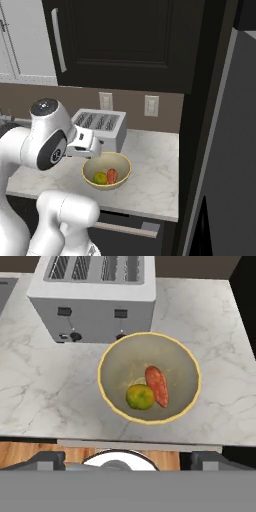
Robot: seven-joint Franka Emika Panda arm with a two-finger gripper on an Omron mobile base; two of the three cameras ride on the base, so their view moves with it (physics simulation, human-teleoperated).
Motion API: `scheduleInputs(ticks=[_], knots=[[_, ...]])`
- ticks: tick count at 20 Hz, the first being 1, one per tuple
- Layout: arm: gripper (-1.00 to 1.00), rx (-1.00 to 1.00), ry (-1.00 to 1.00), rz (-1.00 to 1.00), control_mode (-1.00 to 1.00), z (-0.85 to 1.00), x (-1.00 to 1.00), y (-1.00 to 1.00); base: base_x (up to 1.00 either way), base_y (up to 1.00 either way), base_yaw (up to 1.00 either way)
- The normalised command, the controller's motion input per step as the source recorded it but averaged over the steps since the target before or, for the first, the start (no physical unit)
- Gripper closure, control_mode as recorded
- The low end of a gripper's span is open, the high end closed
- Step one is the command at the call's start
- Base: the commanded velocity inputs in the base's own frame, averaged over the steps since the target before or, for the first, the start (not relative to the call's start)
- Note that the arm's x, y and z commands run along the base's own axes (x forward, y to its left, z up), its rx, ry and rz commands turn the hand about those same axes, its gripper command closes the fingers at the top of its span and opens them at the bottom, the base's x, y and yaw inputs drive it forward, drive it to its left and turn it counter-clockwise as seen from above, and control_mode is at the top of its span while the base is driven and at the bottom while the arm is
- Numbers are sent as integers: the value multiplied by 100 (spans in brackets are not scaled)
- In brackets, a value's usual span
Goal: Take the sweet potato, orange, and garlic from the freezer and place them in the bowl on the counter.
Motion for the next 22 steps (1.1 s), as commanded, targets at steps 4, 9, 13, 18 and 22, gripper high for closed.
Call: scheduleInputs(ticks=[4,9,13,18,22], knots=[[-100,0,0,0,-100,53,-52,35,0,0,0],[-100,0,-5,0,-100,52,-56,10,0,0,0],[-100,0,-5,0,-100,49,-53,0,0,0,0],[-100,0,-1,0,-100,41,-43,2,0,0,0],[-100,0,-1,0,-100,42,-34,0,0,0,0]])
